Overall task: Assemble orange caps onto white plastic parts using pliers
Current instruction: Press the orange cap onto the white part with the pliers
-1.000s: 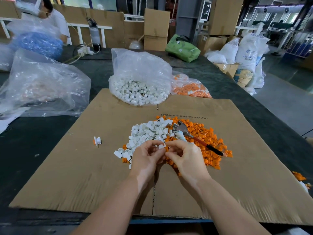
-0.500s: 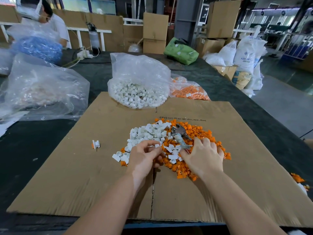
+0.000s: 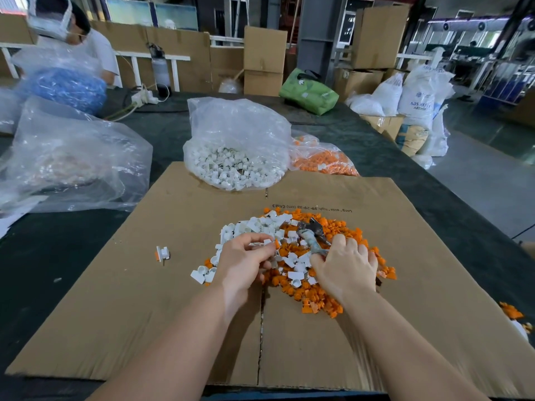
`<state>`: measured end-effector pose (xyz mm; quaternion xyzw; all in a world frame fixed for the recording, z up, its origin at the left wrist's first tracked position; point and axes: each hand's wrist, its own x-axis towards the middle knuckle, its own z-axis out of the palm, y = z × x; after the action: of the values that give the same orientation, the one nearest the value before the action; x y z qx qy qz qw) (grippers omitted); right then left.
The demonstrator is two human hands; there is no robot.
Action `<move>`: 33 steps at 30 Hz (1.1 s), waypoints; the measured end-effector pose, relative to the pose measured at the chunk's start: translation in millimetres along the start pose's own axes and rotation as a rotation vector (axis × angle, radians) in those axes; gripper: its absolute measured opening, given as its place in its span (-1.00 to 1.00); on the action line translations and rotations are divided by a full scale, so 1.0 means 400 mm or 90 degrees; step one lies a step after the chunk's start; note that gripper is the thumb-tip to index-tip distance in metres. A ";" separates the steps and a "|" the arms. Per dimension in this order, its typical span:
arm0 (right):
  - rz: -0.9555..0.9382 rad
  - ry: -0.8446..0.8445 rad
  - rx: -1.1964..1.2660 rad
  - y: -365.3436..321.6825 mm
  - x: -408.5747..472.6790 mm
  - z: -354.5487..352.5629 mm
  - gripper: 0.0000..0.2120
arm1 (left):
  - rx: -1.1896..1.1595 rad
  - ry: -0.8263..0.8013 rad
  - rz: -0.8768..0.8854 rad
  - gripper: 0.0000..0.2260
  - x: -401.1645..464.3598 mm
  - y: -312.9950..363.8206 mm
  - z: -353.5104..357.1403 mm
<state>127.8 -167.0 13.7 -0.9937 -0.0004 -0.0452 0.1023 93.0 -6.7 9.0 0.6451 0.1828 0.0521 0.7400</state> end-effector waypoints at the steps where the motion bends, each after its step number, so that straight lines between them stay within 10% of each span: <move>1: -0.015 0.011 0.019 0.001 0.001 -0.008 -0.70 | -0.004 0.001 -0.005 -0.88 0.005 0.004 0.000; 6: -0.131 0.013 0.118 -0.012 0.001 -0.082 -0.76 | -0.077 -0.018 -0.033 -0.88 0.025 0.029 0.001; 14: -0.001 -0.433 0.593 -0.037 -0.030 -0.164 -0.76 | -0.115 -0.020 -0.050 -0.90 0.050 0.060 0.014; 33: 0.077 -0.418 0.577 -0.070 0.018 -0.144 -0.86 | -0.149 -0.023 -0.032 -0.90 0.047 0.075 0.016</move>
<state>129.3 -151.4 76.0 -0.8104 0.0055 0.2773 0.5162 117.3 -2.2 35.1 0.5505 0.1780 0.0430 0.8145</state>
